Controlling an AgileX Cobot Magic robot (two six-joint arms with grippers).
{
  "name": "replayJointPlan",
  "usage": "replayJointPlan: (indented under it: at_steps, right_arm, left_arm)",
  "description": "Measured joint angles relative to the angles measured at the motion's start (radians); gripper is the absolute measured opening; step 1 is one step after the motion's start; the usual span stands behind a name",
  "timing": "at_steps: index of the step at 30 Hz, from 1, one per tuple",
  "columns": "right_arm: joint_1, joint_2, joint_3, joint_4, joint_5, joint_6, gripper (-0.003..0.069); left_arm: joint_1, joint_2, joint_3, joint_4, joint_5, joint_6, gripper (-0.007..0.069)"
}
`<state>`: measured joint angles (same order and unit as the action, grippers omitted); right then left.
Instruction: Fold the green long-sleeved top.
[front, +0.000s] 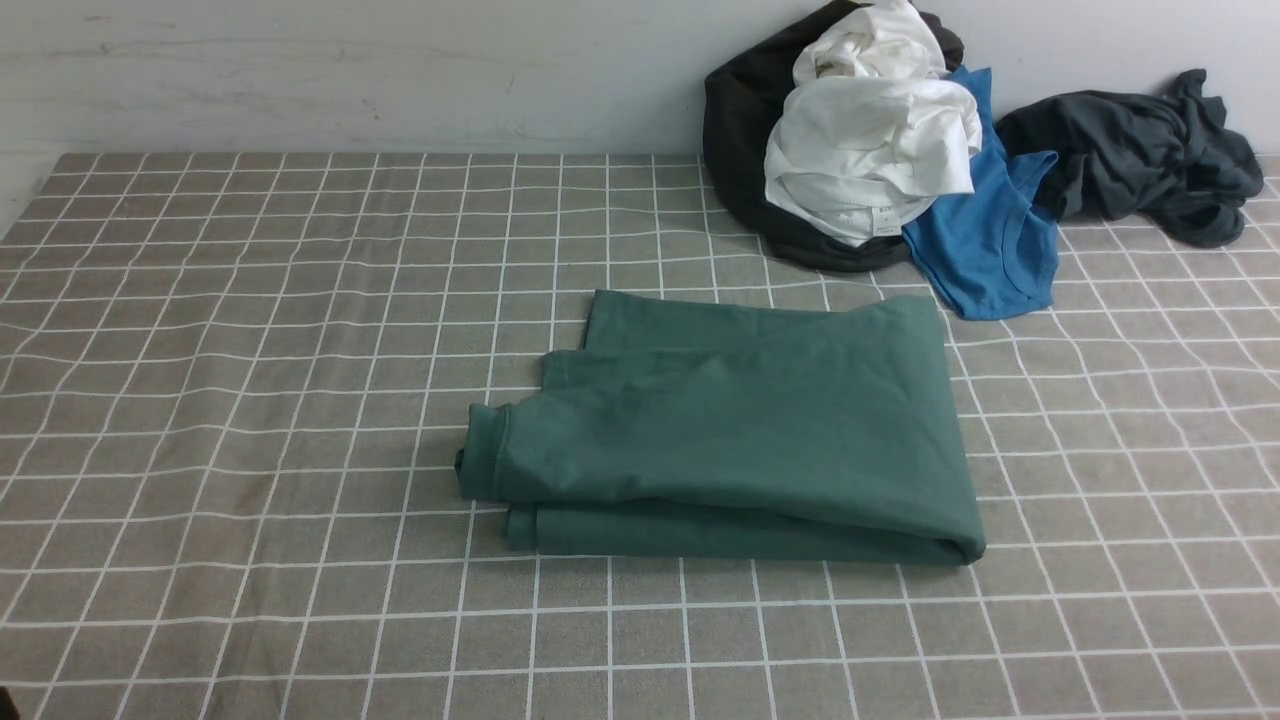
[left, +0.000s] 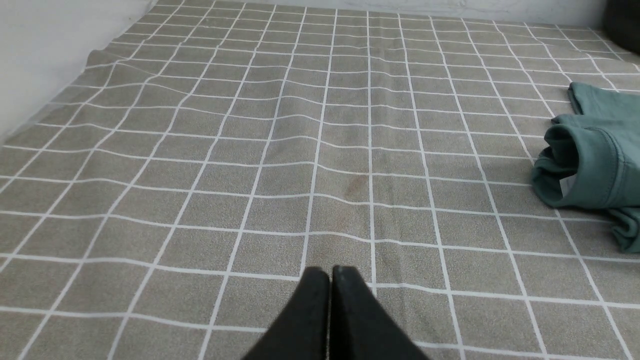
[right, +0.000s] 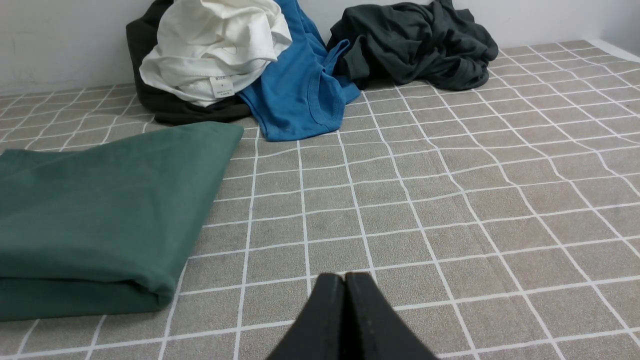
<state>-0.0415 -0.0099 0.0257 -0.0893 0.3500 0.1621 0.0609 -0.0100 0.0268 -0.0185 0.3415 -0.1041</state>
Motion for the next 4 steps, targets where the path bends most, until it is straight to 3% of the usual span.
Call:
replayJointPlan:
  at_steps: [4]
  right_arm:
    - [0.000,0.000,0.000,0.000,0.000,0.000,-0.0014]
  left_arm:
    - [0.000,0.000,0.000,0.000,0.000,0.000,-0.0007]
